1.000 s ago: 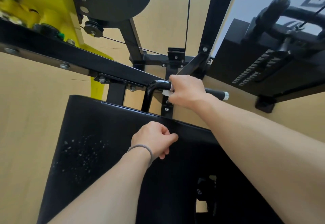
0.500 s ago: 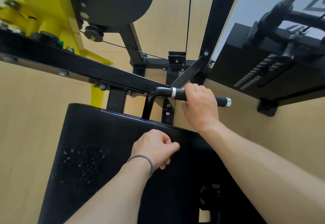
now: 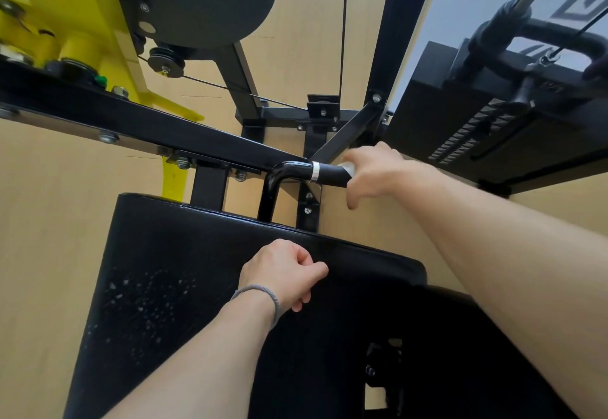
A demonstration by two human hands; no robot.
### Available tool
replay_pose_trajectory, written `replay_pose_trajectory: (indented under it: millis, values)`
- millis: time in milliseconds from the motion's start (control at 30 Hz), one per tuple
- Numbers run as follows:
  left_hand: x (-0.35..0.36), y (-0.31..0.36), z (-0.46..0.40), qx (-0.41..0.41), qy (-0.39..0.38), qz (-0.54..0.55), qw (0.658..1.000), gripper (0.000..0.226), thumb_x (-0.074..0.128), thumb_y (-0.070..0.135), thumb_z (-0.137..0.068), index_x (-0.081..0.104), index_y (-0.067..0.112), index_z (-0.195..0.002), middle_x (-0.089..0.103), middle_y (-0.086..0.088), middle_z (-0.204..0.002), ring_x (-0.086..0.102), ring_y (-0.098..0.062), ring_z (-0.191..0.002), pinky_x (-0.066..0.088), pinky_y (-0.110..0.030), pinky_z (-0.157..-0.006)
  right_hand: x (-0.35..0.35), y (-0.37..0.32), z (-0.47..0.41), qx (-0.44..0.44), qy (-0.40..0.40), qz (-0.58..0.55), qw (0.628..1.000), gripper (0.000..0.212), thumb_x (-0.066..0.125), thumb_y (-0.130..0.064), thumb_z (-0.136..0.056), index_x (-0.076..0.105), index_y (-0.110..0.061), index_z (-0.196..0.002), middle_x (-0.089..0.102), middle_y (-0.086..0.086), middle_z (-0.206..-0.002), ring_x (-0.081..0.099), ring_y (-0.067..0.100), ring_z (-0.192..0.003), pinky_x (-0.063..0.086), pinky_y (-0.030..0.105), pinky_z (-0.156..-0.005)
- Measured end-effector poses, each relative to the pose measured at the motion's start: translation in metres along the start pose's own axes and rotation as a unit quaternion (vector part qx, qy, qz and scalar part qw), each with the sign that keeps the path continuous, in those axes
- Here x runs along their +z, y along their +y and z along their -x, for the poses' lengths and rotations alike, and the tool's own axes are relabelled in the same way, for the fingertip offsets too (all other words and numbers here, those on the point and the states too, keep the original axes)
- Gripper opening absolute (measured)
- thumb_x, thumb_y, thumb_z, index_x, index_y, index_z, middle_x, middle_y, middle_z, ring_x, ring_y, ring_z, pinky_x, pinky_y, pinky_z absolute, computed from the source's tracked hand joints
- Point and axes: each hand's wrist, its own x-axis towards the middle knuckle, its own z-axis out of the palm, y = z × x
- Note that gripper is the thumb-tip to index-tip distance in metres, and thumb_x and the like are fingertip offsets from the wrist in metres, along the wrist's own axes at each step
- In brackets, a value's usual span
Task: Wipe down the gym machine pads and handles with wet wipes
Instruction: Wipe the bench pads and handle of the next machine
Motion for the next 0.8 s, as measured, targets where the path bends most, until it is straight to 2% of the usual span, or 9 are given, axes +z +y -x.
replay_pose_trajectory:
  millis: [67,133,233,333,400,533,633,700,800]
  values:
    - [0.000,0.000,0.001,0.003,-0.001,-0.004,1.000,0.033,0.060,0.046,-0.089,0.065,0.022,-0.067,0.068,0.008,-0.054,0.061,-0.003,-0.044,0.060,-0.033,-0.073,0.006,-0.004,0.002,-0.023,0.000,0.044,0.999,0.042,0.077,-0.025,-0.072,0.058,-0.025,-0.109,0.051,0.005,-0.099,0.042,0.027,-0.107,0.042,0.036,-0.083]
    - [-0.001,0.000,0.002,0.006,0.002,-0.006,1.000,0.033,0.059,0.046,-0.088,0.065,0.021,-0.066,0.068,0.008,-0.054,0.061,-0.003,-0.043,0.059,-0.032,-0.071,0.021,-0.018,0.006,-0.059,0.073,0.025,0.995,0.032,0.070,-0.022,-0.078,0.052,-0.023,-0.104,0.051,0.002,-0.100,0.040,0.026,-0.108,0.039,0.037,-0.087]
    - [0.000,0.002,0.002,0.003,0.009,-0.014,1.000,0.035,0.059,0.046,-0.086,0.061,0.021,-0.060,0.067,0.008,-0.052,0.059,-0.004,-0.041,0.057,-0.028,-0.067,0.046,-0.047,0.019,-0.036,0.189,0.047,0.980,0.050,0.073,-0.020,-0.079,0.049,-0.016,-0.122,0.051,0.006,-0.120,0.039,0.026,-0.114,0.035,0.037,-0.096]
    - [0.000,0.003,0.001,-0.012,0.007,-0.015,1.000,0.040,0.060,0.048,-0.087,0.057,0.022,-0.057,0.065,0.008,-0.049,0.056,-0.005,-0.039,0.052,-0.026,-0.060,0.061,-0.061,0.034,-0.003,0.230,0.086,0.969,0.069,0.077,-0.020,-0.076,0.041,-0.011,-0.134,0.048,0.009,-0.128,0.039,0.027,-0.118,0.034,0.037,-0.100]
    - [0.000,0.003,0.001,-0.017,0.003,-0.008,1.000,0.040,0.061,0.047,-0.088,0.056,0.022,-0.057,0.063,0.008,-0.048,0.056,-0.005,-0.038,0.049,-0.025,-0.057,0.061,-0.062,0.039,-0.007,0.219,0.055,0.974,0.072,0.076,-0.018,-0.078,0.037,-0.010,-0.138,0.046,0.009,-0.131,0.036,0.027,-0.120,0.035,0.036,-0.100]
    - [-0.001,0.001,0.003,0.006,0.004,-0.006,1.000,0.036,0.061,0.045,-0.088,0.060,0.022,-0.060,0.065,0.009,-0.050,0.058,-0.003,-0.041,0.052,-0.024,-0.061,0.028,-0.053,0.037,-0.042,0.162,-0.006,0.986,0.044,0.066,-0.018,-0.090,0.047,-0.007,-0.128,0.047,0.012,-0.126,0.041,0.028,-0.117,0.039,0.035,-0.098]
    - [-0.001,0.001,0.003,0.016,0.005,-0.009,1.000,0.033,0.059,0.046,-0.087,0.062,0.023,-0.063,0.066,0.010,-0.052,0.060,-0.002,-0.043,0.056,-0.027,-0.066,0.005,-0.044,0.027,-0.073,0.094,-0.046,0.992,0.019,0.062,-0.024,-0.097,0.058,-0.007,-0.100,0.056,0.011,-0.108,0.056,0.022,-0.088,0.049,0.031,-0.075]
    - [-0.001,0.001,0.003,0.020,0.008,-0.014,1.000,0.033,0.059,0.046,-0.086,0.061,0.023,-0.062,0.067,0.010,-0.052,0.060,-0.002,-0.043,0.056,-0.027,-0.067,0.003,-0.043,0.019,-0.091,0.095,-0.016,0.991,0.019,0.051,-0.021,-0.100,0.059,-0.008,-0.089,0.056,0.007,-0.085,0.054,0.020,-0.074,0.048,0.031,-0.068]
    - [-0.001,0.001,0.004,0.023,0.009,-0.021,0.999,0.033,0.058,0.045,-0.085,0.060,0.022,-0.061,0.066,0.010,-0.051,0.061,-0.002,-0.043,0.055,-0.025,-0.065,0.014,-0.049,0.013,-0.112,0.130,0.035,0.984,0.024,0.047,-0.013,-0.099,0.047,-0.016,-0.075,0.049,0.002,-0.076,0.048,0.025,-0.091,0.042,0.038,-0.077]
